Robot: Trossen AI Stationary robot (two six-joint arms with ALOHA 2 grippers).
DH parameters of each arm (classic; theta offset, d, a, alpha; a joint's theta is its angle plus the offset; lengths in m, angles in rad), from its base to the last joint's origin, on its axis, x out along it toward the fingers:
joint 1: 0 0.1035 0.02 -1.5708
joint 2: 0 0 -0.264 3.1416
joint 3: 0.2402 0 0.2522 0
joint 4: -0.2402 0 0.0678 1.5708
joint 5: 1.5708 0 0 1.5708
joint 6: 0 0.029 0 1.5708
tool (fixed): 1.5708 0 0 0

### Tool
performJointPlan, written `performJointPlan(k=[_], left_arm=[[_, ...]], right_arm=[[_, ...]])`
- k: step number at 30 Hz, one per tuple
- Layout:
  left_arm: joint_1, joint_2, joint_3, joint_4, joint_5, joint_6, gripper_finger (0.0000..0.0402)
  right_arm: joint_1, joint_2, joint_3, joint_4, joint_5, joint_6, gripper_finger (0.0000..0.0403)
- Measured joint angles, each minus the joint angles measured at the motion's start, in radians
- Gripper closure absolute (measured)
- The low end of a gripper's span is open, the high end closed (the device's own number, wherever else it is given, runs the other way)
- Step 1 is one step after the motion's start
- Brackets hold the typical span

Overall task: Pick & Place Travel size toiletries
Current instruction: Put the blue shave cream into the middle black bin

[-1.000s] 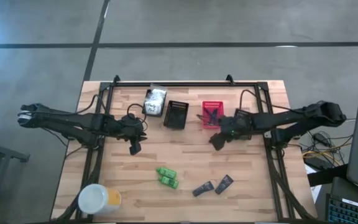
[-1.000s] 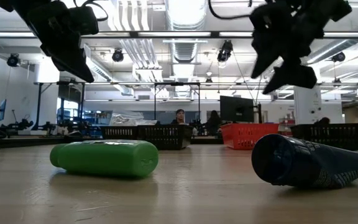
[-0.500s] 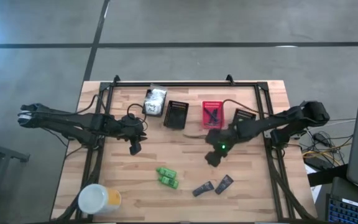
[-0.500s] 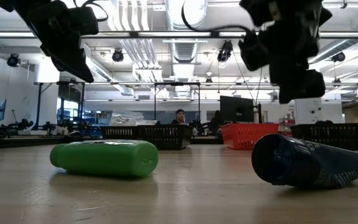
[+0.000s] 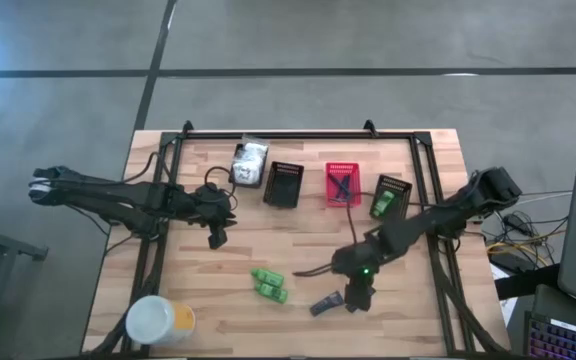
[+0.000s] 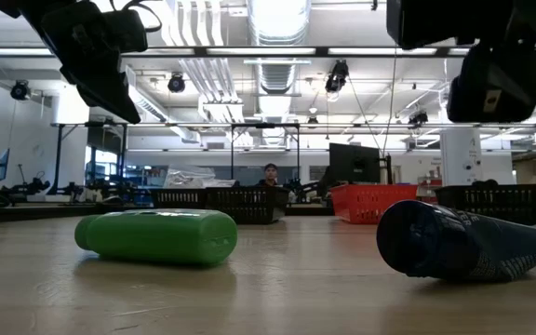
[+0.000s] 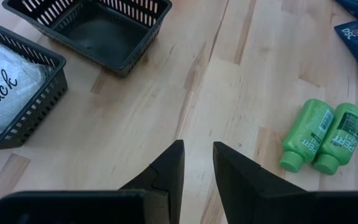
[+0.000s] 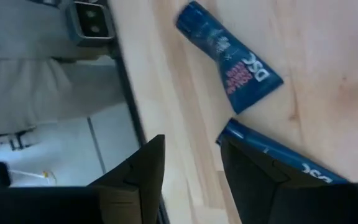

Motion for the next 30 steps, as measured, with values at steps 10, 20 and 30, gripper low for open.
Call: performJointPlan(k=[10, 20, 30], left_arm=[[0.000, 0.003, -0.001, 0.001, 0.000, 0.013, 0.0312], [0.000, 0.003, -0.001, 0.001, 0.000, 0.004, 0.0312], [0.000, 0.003, -0.002, 0.001, 0.000, 0.003, 0.0312]], right_arm=[[0.116, 0.102, 0.024, 0.000, -0.077, -0.273, 0.0272], [0.128, 0.223, 0.110, -0.144, -0.066, -0.360, 0.0310], [0.145, 0.187, 0.155, -0.175, -0.049, -0.501, 0.0348]])
